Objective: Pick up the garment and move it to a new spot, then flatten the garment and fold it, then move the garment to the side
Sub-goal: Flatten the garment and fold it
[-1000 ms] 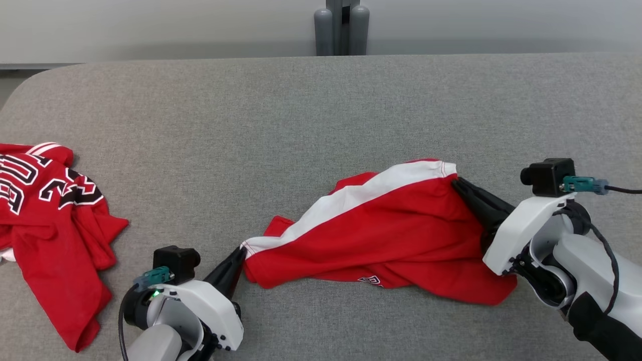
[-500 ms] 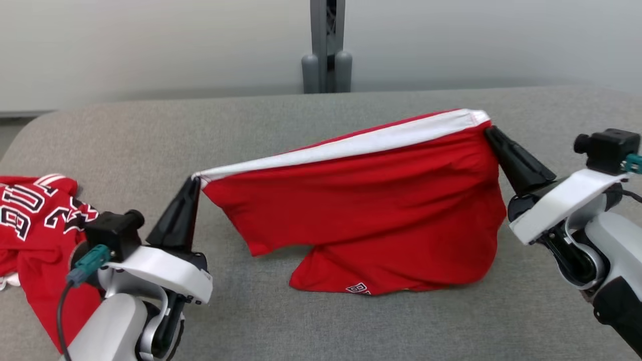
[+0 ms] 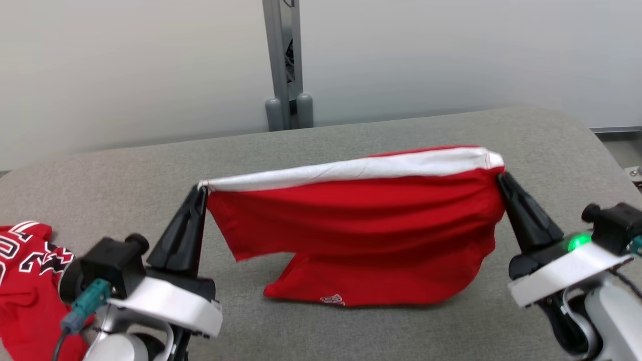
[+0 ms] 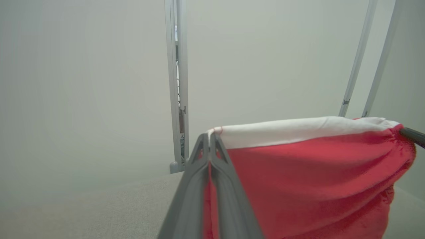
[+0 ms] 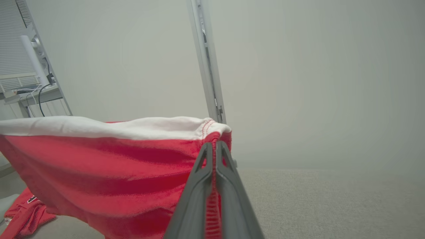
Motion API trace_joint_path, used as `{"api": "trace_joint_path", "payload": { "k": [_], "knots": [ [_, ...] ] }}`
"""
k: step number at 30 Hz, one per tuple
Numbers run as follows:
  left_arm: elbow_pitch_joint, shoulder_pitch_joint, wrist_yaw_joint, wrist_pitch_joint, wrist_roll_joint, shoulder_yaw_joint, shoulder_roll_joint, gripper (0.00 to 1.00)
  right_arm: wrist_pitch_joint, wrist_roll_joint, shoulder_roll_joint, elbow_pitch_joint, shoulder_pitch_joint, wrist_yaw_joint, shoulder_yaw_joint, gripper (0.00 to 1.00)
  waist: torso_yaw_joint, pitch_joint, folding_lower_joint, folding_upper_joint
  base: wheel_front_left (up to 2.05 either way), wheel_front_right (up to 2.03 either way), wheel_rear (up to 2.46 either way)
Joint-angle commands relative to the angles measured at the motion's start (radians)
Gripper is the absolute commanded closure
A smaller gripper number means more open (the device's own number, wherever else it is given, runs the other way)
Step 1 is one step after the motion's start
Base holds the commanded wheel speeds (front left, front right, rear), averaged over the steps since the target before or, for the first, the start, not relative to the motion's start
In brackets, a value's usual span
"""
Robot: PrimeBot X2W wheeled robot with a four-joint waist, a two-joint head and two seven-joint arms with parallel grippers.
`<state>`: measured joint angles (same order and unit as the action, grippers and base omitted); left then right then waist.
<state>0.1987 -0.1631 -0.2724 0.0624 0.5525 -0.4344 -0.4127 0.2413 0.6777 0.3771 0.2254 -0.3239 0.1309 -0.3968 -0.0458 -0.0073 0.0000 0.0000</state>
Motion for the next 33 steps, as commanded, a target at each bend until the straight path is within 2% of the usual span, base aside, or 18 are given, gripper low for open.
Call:
{"api": "trace_joint_path", "payload": {
  "k": [1, 6, 12, 16, 21, 26, 33],
  "knots": [
    [0.015, 0.018, -0.012, -0.011, -0.010, -0.003, -0.010, 1.00, -0.014, -0.022, -0.009, -0.020, 0.028, 0.000, 0.023, 1.00, -0.013, -0.008, 0.0000, 0.0000, 0.00, 0.00, 0.00],
    [0.071, 0.067, -0.039, -0.040, -0.010, -0.016, -0.018, 1.00, -0.093, -0.100, -0.081, -0.129, 0.142, 0.000, 0.106, 1.00, -0.026, -0.015, 0.0000, 0.0000, 0.00, 0.00, 0.00],
    [0.074, 0.045, -0.038, -0.049, -0.011, -0.017, -0.022, 1.00, -0.167, -0.157, -0.142, -0.227, 0.194, 0.000, 0.171, 1.00, -0.033, -0.018, 0.0000, 0.0000, 0.00, 0.00, 0.00],
    [0.060, 0.009, -0.029, -0.046, -0.015, -0.018, -0.017, 1.00, -0.188, -0.176, -0.159, -0.240, 0.179, 0.000, 0.188, 1.00, -0.034, -0.013, 0.0000, 0.0000, 0.00, 0.00, 0.00],
    [0.027, -0.070, -0.013, -0.032, -0.015, -0.003, -0.003, 1.00, -0.185, -0.171, -0.164, -0.213, 0.085, 0.000, 0.185, 1.00, -0.037, 0.009, 0.0000, 0.0000, 0.00, 0.00, 0.00],
    [-0.086, -0.260, 0.051, -0.013, -0.010, 0.013, 0.015, 1.00, -0.153, -0.174, -0.114, -0.109, -0.111, 0.000, 0.168, 1.00, -0.020, 0.047, 0.0000, 0.0000, 0.00, 0.00, 0.00],
    [-0.397, -0.620, 0.169, 0.026, -0.017, -0.013, 0.107, 1.00, -0.090, -0.121, -0.077, 0.159, -0.454, 0.000, 0.083, 1.00, 0.014, 0.098, 0.0000, 0.0000, 0.00, 0.00, 0.00]
  ]
}}
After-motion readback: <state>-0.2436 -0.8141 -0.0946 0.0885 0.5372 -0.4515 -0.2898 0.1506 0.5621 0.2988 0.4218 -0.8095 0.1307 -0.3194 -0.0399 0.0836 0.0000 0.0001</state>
